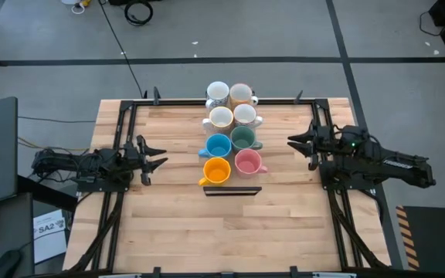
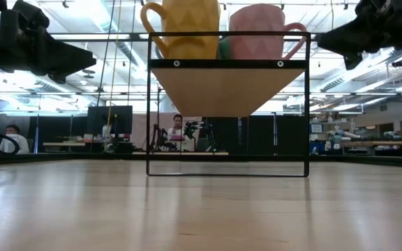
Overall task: Place coffee mugs
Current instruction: Return to Home Position
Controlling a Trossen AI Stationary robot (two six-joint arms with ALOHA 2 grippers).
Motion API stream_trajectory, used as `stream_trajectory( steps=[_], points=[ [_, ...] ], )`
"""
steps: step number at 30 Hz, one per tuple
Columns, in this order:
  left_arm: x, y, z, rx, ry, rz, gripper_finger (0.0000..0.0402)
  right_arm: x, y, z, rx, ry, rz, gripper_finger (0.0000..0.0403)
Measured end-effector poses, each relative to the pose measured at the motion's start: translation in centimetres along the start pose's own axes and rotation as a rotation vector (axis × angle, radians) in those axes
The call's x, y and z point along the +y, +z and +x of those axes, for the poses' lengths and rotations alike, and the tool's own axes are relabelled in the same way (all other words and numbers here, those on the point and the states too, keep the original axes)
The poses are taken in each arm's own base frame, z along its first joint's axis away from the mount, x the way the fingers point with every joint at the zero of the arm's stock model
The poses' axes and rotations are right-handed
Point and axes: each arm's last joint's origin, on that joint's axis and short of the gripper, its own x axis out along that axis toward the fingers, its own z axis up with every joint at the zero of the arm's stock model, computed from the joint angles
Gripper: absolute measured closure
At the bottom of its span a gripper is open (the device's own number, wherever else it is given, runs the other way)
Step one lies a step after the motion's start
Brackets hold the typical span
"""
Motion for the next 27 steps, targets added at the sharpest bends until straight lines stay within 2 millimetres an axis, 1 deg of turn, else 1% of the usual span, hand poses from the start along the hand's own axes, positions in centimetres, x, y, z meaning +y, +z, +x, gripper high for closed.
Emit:
stream_trajectory(
  steps=[10,14,20,27],
  points=[
    [0.0,-0.1,0.0,0.008,-0.003,0.009,0.026,-0.3,-2.1,0.0,-0.062,0.009,-0.005,0.0302],
    [0.0,-0.1,0.0,0.01,-0.004,0.01,0.026,-0.4,-3.0,0.3,-0.086,0.012,-0.007,0.0302],
    [0.0,-0.1,0.0,0.011,-0.004,0.011,0.026,-0.7,-4.3,0.6,-0.067,0.01,-0.008,0.0302],
    [0.0,-0.2,0.0,0.012,-0.004,0.013,0.026,-0.9,-6.0,1.1,-0.117,0.016,-0.019,0.0302]
  ],
)
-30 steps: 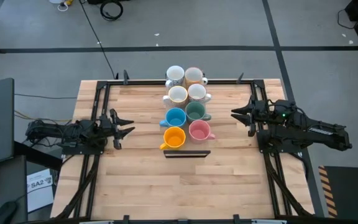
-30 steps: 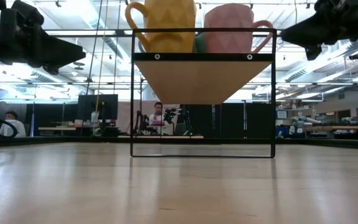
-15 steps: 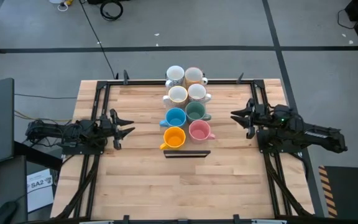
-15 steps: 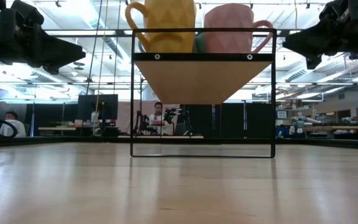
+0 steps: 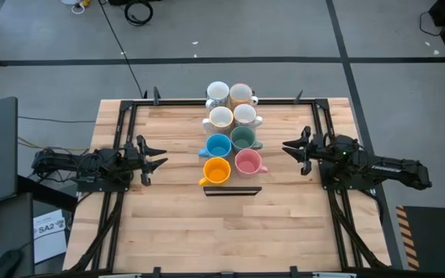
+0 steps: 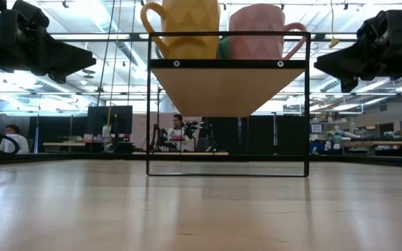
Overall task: Place coffee mugs
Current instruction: Return to Home Position
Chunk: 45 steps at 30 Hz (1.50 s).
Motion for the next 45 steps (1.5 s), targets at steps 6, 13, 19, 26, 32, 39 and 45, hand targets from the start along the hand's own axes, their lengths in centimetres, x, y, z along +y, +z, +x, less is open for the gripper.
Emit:
stream_trajectory(
  steps=[6,13,19,26,32,39,45],
  points=[
    [0.0,0.0,0.0,0.001,0.0,0.0,0.026,-0.1,-0.5,0.0,0.031,-0.003,-0.022,0.0302],
    [0.0,0.0,0.0,0.002,-0.008,0.082,0.026,-0.1,-0.7,0.0,0.059,-0.008,-0.02,0.0302],
    [0.0,0.0,0.0,0.001,-0.011,0.183,0.026,-0.1,-0.7,0.0,0.059,-0.007,-0.022,0.0302],
    [-0.3,-0.2,0.0,0.0,-0.118,0.225,0.026,-0.1,-0.7,0.0,0.059,-0.007,-0.022,0.0302],
    [-0.7,-0.6,0.2,0.046,-0.194,0.209,0.026,-0.1,-0.7,0.0,0.059,-0.007,-0.022,0.0302],
    [-0.9,-1.3,0.5,0.125,-0.239,0.159,0.026,-0.1,-0.7,0.0,0.059,-0.007,-0.022,0.0302],
    [-1.0,-1.4,0.6,0.137,-0.239,0.161,0.026,-0.1,-0.7,0.0,0.058,-0.007,-0.022,0.0302]
  ],
)
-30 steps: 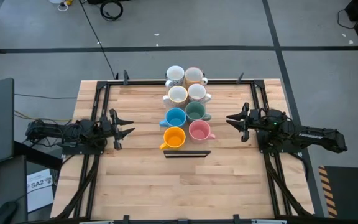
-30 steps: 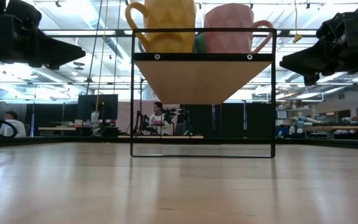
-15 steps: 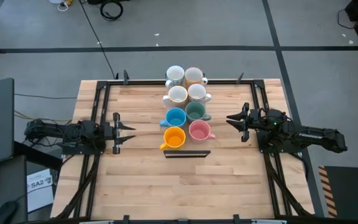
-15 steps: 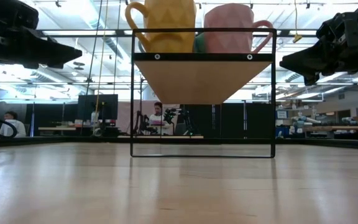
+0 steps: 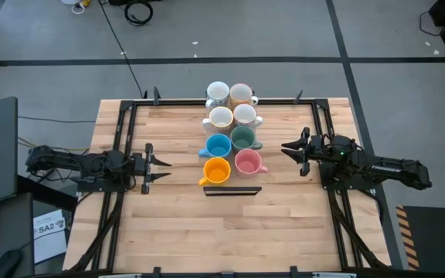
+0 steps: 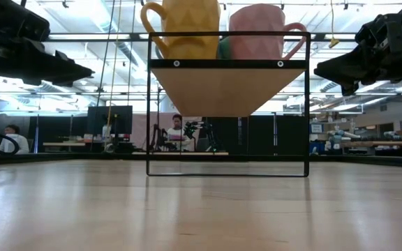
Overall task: Place coffee mugs
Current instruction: Return to Home Position
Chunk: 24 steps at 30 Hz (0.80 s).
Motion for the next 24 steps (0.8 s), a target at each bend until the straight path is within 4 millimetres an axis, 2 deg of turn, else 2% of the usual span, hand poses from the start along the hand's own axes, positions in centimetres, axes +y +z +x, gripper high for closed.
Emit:
stream_trajectory(
  steps=[24],
  points=[
    [0.04,0.19,-0.03,-0.021,0.005,-0.029,0.026,0.0,0.04,0.0,-0.003,0.0,0.0,0.0302]
  ],
)
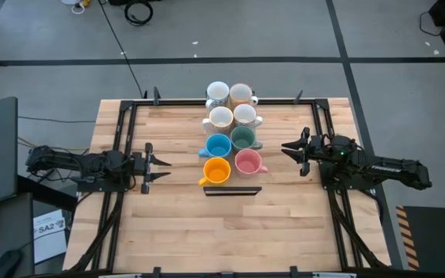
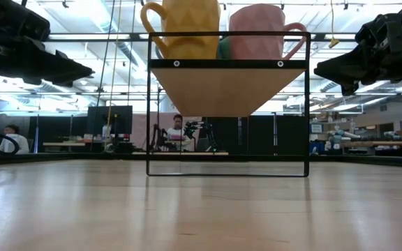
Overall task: Place coffee mugs
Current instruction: Return to Home Position
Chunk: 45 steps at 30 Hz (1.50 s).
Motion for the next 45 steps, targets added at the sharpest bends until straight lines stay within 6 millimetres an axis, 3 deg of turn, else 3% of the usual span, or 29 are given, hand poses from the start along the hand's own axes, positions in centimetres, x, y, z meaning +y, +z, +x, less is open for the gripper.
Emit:
stream_trajectory(
  steps=[12,45],
  points=[
    [0.3,1.1,-1.0,-0.143,0.017,-0.022,0.026,0.0,0.0,0.0,0.0,0.0,0.0,0.0302],
    [0.3,1.2,-1.0,-0.153,0.019,-0.024,0.026,0.0,0.0,0.0,-0.003,0.001,0.0,0.0302]
  ],
)
